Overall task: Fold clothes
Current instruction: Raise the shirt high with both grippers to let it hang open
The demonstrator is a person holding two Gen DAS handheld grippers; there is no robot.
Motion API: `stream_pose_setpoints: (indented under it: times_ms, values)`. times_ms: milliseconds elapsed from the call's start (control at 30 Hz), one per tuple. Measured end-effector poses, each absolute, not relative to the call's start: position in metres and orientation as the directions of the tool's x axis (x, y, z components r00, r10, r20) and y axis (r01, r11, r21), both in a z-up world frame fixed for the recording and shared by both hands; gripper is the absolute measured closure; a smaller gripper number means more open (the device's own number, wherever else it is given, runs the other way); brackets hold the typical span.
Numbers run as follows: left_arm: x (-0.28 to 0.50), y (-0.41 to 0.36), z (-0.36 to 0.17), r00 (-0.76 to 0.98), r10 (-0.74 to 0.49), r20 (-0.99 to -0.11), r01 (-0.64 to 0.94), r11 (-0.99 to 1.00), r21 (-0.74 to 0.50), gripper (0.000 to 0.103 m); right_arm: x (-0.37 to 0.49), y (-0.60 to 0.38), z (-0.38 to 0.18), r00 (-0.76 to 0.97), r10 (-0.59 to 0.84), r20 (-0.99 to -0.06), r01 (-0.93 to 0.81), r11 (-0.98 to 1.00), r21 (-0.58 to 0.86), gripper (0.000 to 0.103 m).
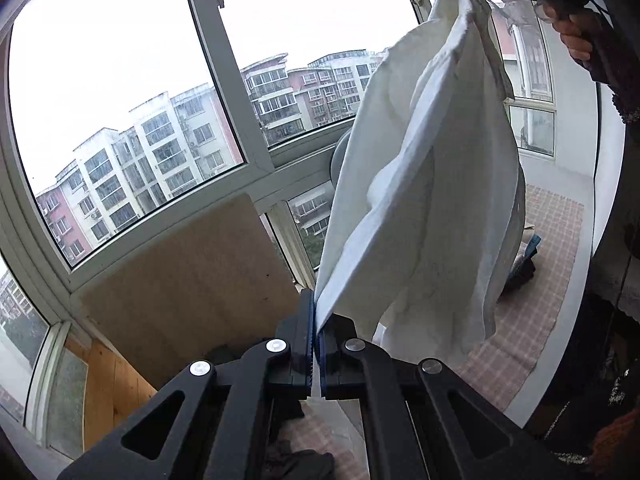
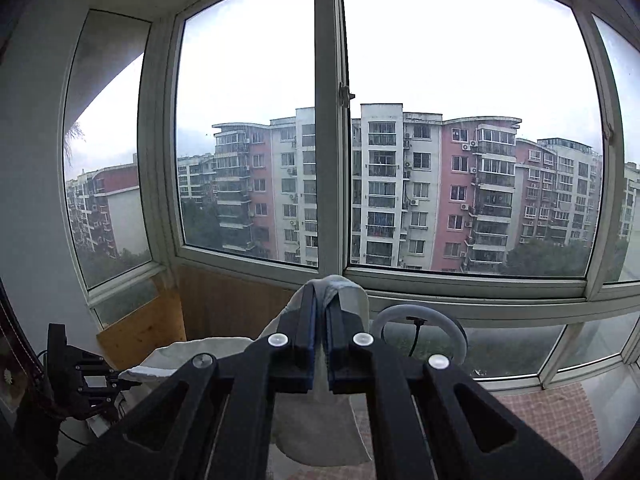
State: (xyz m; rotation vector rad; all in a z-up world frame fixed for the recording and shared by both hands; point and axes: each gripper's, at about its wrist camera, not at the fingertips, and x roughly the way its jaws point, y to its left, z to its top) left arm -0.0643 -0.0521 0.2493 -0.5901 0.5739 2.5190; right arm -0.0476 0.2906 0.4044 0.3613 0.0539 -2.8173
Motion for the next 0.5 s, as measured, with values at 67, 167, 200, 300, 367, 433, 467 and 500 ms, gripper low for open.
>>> stream_pose_setpoints:
  times_ms: [67,167,200,300,367,433,467,500]
  values:
    - [-0.055,-0.055,0.247,-0.784,0.344,-0.516,-0.535,-0.797,0.282,0.102,-0.047,0.278,0.392,-0.913,-0.229,-0.337,0.265,-0.962,-0.064,0.099]
    - [-0.04,-0.052,0.228,-0.774,0.296,-0.56,-0.521,-0.8,0.297,0.102,-0.029,0.281,0.38,-0.889,-0.255,-0.38,0.297,-0.953,-0.054,0.099]
    - [-0.032,-0.051,0.223,-0.775,0.287,-0.563,-0.516,-0.801,0.303,0.102,-0.02,0.283,0.378,-0.887,-0.273,-0.372,0.311,-0.949,-0.047,0.099]
    - [0.0,-0.049,0.224,-0.779,0.279,-0.562,-0.508,-0.806,0.304,0.102,0.01,0.295,0.378,-0.884,-0.309,-0.351,0.342,-0.939,-0.034,0.099]
    - [0.023,-0.048,0.229,-0.783,0.27,-0.561,-0.499,-0.811,0.306,0.102,0.029,0.299,0.38,-0.879,-0.319,-0.355,0.359,-0.932,-0.051,0.099]
    - [0.043,-0.045,0.233,-0.787,0.257,-0.561,-0.49,-0.812,0.316,0.101,0.047,0.304,0.382,-0.874,-0.329,-0.358,0.376,-0.924,-0.067,0.099]
    - [0.051,-0.042,0.235,-0.789,0.244,-0.563,-0.487,-0.808,0.332,0.101,0.054,0.305,0.383,-0.875,-0.332,-0.352,0.379,-0.923,-0.073,0.099]
    - [0.057,-0.039,0.236,-0.791,0.236,-0.565,-0.488,-0.801,0.348,0.101,0.06,0.306,0.385,-0.877,-0.334,-0.346,0.382,-0.921,-0.079,0.099]
